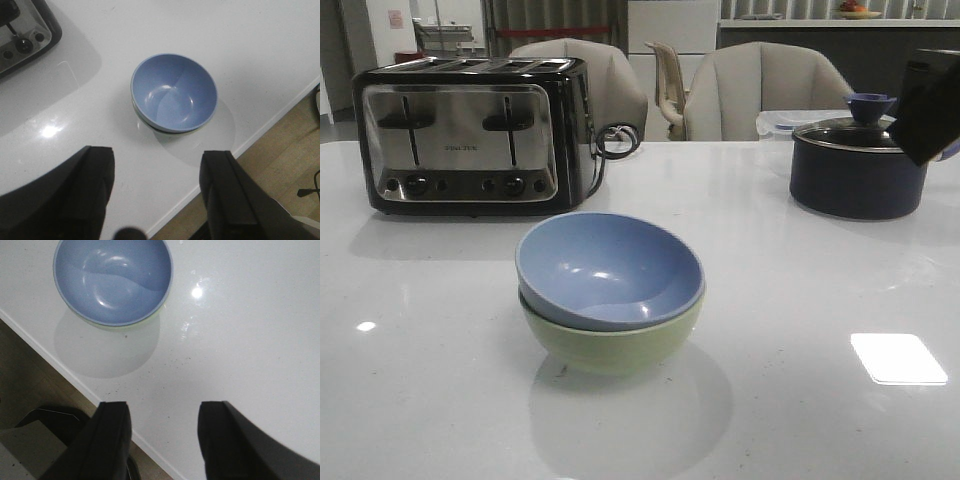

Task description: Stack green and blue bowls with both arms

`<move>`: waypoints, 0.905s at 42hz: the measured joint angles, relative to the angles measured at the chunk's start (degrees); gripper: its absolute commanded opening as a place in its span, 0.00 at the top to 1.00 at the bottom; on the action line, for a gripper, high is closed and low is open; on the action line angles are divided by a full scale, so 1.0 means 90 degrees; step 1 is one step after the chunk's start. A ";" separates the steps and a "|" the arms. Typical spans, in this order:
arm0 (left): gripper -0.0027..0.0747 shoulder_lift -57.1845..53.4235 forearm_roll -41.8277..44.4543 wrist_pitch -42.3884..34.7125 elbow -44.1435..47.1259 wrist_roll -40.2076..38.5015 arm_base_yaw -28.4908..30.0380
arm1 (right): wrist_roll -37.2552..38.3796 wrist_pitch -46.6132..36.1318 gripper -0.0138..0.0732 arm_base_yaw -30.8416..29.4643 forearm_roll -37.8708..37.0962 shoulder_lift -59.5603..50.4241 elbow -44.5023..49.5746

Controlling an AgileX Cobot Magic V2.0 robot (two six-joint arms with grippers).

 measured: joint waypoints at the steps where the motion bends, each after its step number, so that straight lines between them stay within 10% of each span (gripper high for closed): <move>1: 0.40 -0.0147 0.0000 -0.0022 0.0171 0.0000 0.0000 | 0.0000 0.0000 0.34 0.0000 0.0000 0.0000 0.0000; 16: 0.41 -0.1626 0.0149 -0.0175 0.1561 0.0000 0.0000 | 0.0000 0.0000 0.52 0.0000 0.0000 0.0000 0.0000; 25: 0.62 -0.1656 0.0635 -0.0321 0.1706 -0.0475 0.0000 | 0.0000 0.0000 0.81 0.0000 0.0000 0.0000 0.0000; 38: 0.84 -0.1656 0.0728 -0.0406 0.1706 -0.0664 0.0000 | 0.0000 0.0000 0.80 0.0000 0.0000 0.0000 0.0000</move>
